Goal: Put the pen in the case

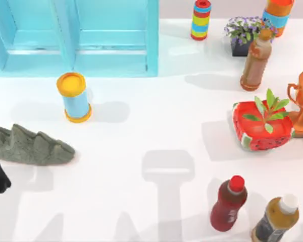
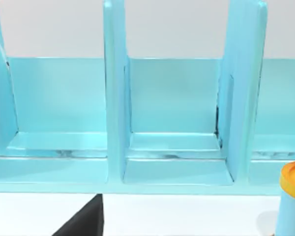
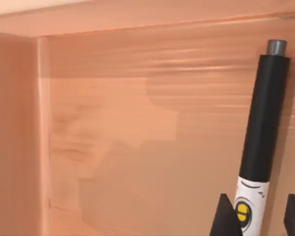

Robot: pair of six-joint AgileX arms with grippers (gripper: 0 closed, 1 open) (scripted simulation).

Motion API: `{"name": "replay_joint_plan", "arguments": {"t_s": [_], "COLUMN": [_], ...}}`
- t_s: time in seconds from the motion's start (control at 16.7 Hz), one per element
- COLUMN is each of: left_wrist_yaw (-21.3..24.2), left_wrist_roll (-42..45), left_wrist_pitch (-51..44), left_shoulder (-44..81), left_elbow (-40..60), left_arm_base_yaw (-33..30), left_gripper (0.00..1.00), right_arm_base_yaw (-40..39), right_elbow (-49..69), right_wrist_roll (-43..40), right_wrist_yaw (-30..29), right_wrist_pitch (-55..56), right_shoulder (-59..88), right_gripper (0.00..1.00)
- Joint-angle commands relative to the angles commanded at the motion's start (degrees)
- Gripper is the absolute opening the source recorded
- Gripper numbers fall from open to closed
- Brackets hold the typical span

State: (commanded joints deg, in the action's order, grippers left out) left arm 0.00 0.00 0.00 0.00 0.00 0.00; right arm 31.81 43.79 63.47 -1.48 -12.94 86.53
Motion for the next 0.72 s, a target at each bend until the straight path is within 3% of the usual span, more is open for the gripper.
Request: {"name": "replay_joint_plan", "arguments": {"t_s": [0.42,0.72], "left_wrist_yaw": [0.0,0.0], "left_wrist_roll": [0.0,0.0], "left_wrist_pitch": [0.0,0.0], "left_shoulder": [0.0,0.0], "left_elbow": [0.0,0.0], "left_arm_base_yaw": [0.0,0.0], "left_gripper": [1.00,1.00], "right_arm_base_yaw": [0.0,0.0], "right_elbow": [0.0,0.0], "right_wrist_roll": [0.0,0.0], "right_wrist_yaw": [0.0,0.0], "right_wrist_pitch": [0.0,0.0], "right_shoulder": [0.0,0.0], "right_gripper": [0.98,1.00]}}
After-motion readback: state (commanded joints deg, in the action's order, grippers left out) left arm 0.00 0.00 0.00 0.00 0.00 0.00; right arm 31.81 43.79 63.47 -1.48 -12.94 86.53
